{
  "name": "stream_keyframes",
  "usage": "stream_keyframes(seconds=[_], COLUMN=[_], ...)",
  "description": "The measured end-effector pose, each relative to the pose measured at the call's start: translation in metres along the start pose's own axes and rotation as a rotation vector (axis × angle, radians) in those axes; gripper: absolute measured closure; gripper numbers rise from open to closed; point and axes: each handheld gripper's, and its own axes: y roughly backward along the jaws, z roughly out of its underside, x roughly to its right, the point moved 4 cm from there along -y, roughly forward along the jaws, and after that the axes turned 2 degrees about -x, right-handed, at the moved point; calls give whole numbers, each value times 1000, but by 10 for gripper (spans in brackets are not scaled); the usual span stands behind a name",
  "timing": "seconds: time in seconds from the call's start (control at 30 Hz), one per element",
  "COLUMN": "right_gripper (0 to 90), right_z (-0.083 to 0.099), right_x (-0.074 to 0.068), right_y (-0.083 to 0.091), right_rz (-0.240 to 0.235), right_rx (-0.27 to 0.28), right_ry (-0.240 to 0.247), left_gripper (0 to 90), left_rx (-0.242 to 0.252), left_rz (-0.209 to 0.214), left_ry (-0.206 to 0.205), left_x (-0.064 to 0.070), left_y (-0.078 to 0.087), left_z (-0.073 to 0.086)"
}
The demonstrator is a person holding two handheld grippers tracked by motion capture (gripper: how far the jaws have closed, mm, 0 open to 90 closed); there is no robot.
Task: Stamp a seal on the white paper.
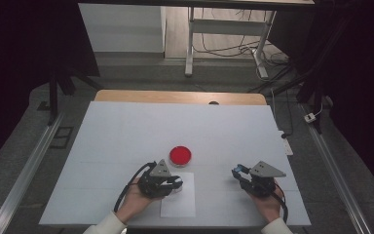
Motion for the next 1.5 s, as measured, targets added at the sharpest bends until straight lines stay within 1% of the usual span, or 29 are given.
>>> stream_keyframes(seconds=[0.27,0.43,0.83,1.07,1.5], right_gripper=[649,649,648,649,648], right_z=[0,0,0,0,0], right_x=[0,0,0,0,0], right_y=[0,0,0,0,0], right_rz=[-1,-1,0,1,2], right_rx=[-1,-2,-1,-1,1], right_ry=[1,0,0,0,2], left_gripper=[751,751,753,755,758], left_rx=[-20,-19,-36,-63,-113], left_rz=[-6,-6,-25,-35,-70], left_ry=[-16,-18,-38,-45,-85], left_x=[1,1,3,4,8], left_y=[-4,-4,-5,-7,-8], left_z=[2,2,2,3,0])
